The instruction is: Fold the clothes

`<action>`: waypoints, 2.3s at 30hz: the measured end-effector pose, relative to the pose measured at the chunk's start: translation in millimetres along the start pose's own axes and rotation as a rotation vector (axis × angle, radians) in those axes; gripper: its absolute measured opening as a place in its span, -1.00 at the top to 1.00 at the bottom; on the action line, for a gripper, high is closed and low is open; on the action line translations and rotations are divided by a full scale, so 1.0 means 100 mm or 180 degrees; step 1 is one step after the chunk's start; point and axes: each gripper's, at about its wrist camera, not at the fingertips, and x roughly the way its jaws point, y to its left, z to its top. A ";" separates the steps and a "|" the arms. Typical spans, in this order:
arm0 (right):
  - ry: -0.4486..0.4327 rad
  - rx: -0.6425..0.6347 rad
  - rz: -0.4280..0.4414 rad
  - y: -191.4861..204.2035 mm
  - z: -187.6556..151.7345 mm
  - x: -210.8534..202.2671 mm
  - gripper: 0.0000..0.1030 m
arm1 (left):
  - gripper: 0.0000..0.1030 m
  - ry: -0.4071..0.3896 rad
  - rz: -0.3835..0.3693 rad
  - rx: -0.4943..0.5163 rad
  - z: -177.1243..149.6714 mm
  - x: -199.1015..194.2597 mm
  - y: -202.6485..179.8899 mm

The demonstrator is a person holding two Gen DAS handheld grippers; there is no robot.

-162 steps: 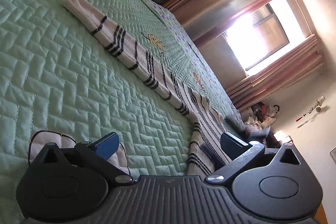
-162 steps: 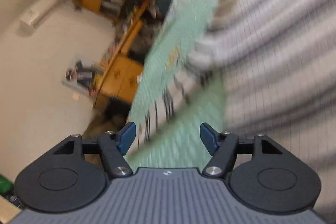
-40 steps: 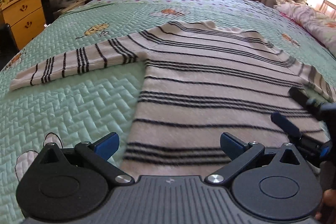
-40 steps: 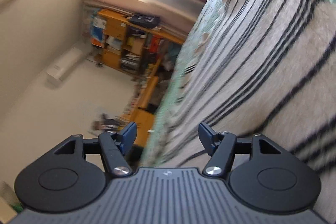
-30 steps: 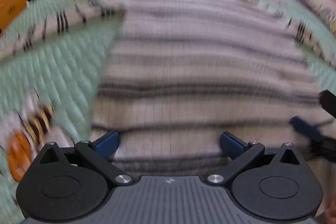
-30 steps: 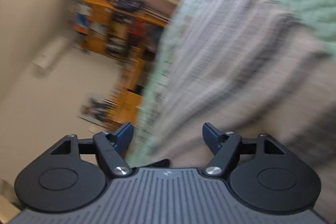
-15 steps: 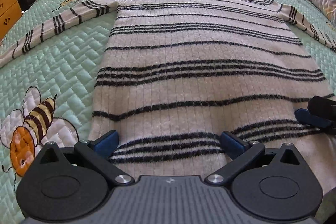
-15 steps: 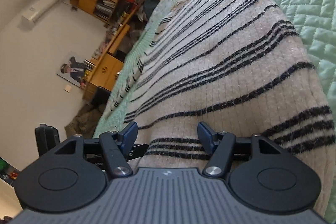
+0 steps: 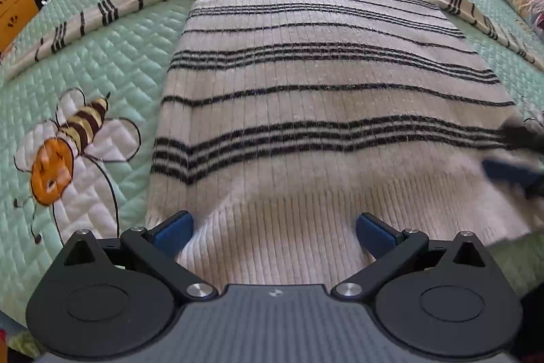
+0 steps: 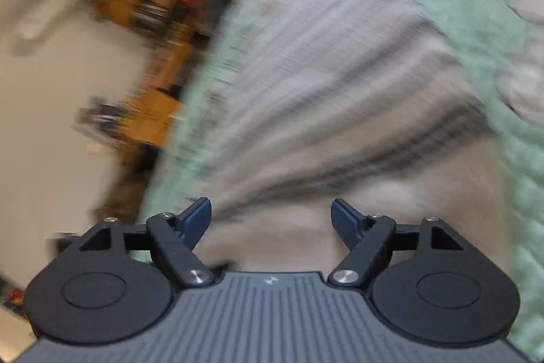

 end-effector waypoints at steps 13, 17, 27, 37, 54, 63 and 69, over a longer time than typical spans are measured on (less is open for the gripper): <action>-0.0147 0.0081 -0.0029 0.16 0.05 -0.22 -0.47 | -0.97 -0.0127 -0.0039 0.0134 -0.09 -0.26 -0.05; -0.0191 -0.0115 -0.0102 0.19 0.07 -0.21 -0.61 | -0.98 -0.0289 -0.0097 0.0358 -0.05 -0.30 -0.21; -0.0181 0.0338 0.0067 -0.10 0.00 -0.29 -0.55 | -0.97 -0.0152 -0.0287 0.0206 -0.08 -0.21 -0.15; -0.0155 0.0447 -0.0044 -0.15 -0.07 -0.25 -0.53 | -0.98 0.0016 -0.0454 -0.0076 -0.09 -0.07 0.10; -0.0099 0.0538 -0.0164 -0.19 -0.16 -0.33 -0.55 | -0.98 0.0072 -0.0475 -0.0079 -0.08 -0.06 0.16; -0.0310 0.0481 -0.0111 -0.08 -0.08 -0.50 -0.61 | -0.98 -0.0220 -0.0698 0.0017 -0.03 -0.31 0.03; -0.0292 0.0569 -0.0252 -0.26 -0.09 -0.49 -0.61 | -0.98 0.0037 -0.0487 0.0103 -0.12 -0.06 -0.02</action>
